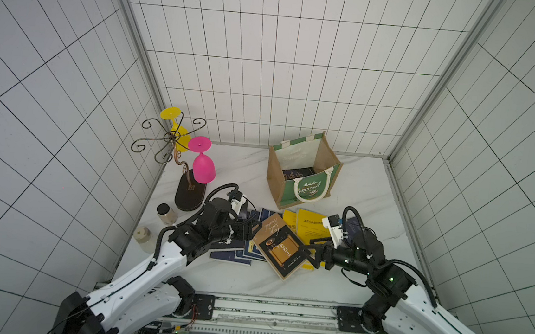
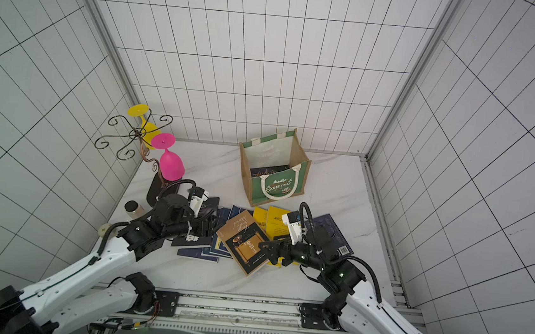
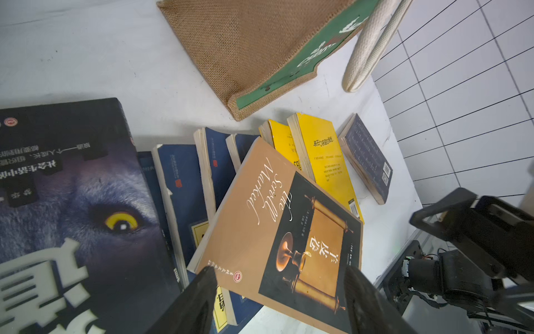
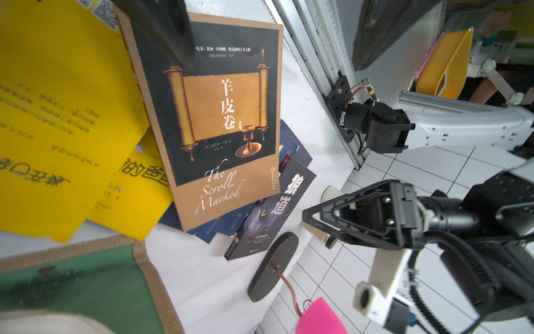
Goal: Put the books into the canvas bag
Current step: Place the book on the book, then pick up the book from the book.
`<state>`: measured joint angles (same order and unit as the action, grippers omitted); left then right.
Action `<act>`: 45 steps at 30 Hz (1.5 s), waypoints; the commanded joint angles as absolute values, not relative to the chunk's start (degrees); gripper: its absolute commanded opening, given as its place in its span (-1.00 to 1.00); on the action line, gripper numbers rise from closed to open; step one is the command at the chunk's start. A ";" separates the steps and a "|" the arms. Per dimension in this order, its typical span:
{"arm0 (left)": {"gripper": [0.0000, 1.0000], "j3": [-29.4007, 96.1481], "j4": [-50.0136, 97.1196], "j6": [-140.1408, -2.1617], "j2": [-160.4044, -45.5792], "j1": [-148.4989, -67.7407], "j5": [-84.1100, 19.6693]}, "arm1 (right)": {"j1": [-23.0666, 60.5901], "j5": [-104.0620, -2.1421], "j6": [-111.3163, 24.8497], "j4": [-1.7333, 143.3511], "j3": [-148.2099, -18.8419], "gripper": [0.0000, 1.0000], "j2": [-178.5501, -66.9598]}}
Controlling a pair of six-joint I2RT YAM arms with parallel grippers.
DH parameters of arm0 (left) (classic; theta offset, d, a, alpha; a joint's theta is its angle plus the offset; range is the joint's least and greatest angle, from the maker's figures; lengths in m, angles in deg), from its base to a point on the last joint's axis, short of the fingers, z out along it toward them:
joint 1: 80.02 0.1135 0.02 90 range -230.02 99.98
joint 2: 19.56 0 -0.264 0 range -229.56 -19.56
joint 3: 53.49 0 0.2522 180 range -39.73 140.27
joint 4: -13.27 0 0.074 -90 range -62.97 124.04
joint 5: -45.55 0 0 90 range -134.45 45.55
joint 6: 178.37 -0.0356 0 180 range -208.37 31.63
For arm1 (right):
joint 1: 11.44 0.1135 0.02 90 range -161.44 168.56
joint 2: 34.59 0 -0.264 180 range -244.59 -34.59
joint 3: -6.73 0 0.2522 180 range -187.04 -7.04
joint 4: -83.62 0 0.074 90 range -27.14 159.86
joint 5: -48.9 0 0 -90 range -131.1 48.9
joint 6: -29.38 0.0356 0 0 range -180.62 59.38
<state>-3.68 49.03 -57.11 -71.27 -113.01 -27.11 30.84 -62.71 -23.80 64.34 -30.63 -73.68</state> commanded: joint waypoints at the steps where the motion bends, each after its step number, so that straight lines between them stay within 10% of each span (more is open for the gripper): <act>1: 0.40 -2.29 42.41 -58.48 -73.96 -113.02 -21.72 | 33.30 -57.57 -11.98 65.42 -24.72 0.85 -75.01; 28: 0.39 -9.43 24.66 -59.03 -93.40 -113.72 -20.76 | 43.08 -54.80 1.63 91.32 -15.85 0.86 -89.04; 39: 0.39 -12.81 25.48 -57.79 -88.32 -115.04 -20.71 | 42.70 -50.76 -0.23 102.40 -19.46 -0.12 -91.08; 45: 0.39 -12.82 25.08 -57.20 -87.85 -115.74 -20.49 | 41.44 -49.09 -2.45 100.09 -22.77 -0.33 -92.90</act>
<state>-12.14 24.64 -58.15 -88.53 -115.22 -20.64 42.34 -50.99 -0.59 97.69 -15.99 -92.06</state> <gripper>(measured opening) 0.693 0.346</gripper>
